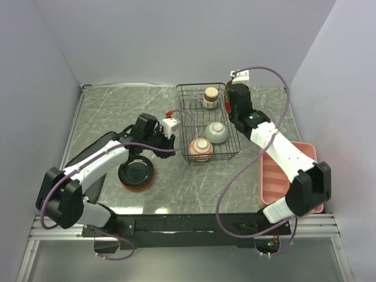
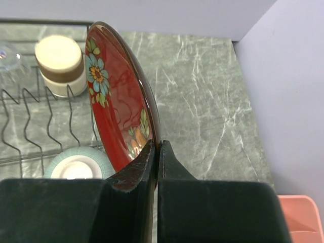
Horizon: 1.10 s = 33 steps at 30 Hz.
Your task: Load the mixed dishes into the dish rack
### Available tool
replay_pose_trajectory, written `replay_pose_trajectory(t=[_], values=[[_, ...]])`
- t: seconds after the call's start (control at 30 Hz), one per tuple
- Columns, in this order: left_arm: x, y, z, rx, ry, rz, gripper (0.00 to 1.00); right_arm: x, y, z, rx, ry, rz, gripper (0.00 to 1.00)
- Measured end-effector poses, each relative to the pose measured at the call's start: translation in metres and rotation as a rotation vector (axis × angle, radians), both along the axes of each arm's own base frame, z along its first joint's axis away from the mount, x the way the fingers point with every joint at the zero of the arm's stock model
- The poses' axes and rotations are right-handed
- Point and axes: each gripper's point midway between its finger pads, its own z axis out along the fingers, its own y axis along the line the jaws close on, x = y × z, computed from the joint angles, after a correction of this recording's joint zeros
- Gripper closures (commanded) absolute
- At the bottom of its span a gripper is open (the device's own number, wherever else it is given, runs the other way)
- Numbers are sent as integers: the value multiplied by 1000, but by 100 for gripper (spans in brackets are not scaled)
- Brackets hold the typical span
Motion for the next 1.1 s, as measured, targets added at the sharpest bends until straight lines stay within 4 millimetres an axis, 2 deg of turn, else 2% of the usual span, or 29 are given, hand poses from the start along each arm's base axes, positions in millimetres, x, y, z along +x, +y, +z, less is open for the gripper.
replay_pose_trajectory(t=[0.17,0.4,0.53,0.63,0.8,0.93,1.03,1.1], values=[[20,27,13,-18,-29,99,68,19,7,-19,-46,41,-30,100],[40,58,20,-32,-41,210,68,46,10,-24,-77,36,-103,100],[42,66,32,-51,-68,237,68,52,8,-36,-106,49,-149,100],[41,70,40,-67,-91,251,66,56,15,-44,-109,53,-143,100],[37,78,37,-68,-92,271,59,58,22,-57,-134,76,-131,100],[33,84,28,-54,-74,289,51,63,27,-73,-156,101,-117,72],[33,88,23,-34,-77,293,46,64,29,-79,-167,115,-110,62],[33,93,20,-14,-89,291,43,64,30,-76,-164,108,-111,60]])
